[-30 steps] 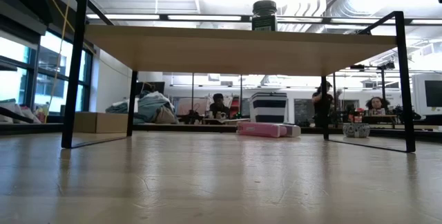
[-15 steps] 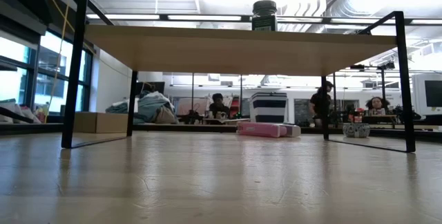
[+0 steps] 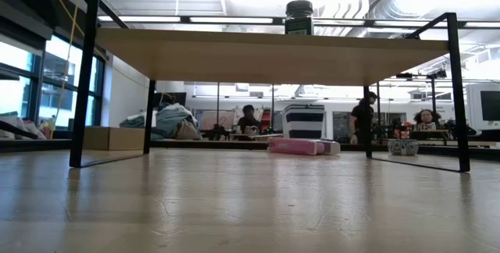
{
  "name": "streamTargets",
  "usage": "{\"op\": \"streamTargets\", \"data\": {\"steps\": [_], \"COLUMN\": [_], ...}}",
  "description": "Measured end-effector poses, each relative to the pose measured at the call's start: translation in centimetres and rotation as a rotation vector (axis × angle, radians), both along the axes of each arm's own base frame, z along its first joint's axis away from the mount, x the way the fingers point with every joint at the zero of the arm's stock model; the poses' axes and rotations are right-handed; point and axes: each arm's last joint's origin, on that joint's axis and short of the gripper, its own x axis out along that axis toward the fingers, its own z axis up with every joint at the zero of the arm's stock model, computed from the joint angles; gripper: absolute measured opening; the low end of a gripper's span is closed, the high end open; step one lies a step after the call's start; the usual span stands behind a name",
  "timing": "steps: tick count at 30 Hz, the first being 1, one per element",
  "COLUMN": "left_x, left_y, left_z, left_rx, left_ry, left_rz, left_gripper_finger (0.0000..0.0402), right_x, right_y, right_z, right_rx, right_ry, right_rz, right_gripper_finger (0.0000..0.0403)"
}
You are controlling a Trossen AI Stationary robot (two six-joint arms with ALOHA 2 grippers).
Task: Shelf spices
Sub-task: Remove the green seasoning bottle from the shelf
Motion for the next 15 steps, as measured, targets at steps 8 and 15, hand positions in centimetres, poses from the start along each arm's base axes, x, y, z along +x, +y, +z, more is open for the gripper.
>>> {"op": "streamTargets", "data": {"steps": [8,15], "left_x": [1.1,1.9], "left_y": [0.3,0.3], "left_z": [0.2,0.3], "left_rx": [0.018,0.011], "left_ry": [-0.103,-0.117], "left_rz": [0.016,-0.035], "left_gripper_finger": [0.0385,0.0385], "right_x": [5.0,9.7], "right_y": [-4.5,-7.1], "right_z": [6.2,5.5], "right_rx": [-0.243,-0.188], "right_ry": [-0.389,-0.426], "right_rz": [-0.088,-0.064], "right_gripper_finger": [0.0293,0.0293]}}
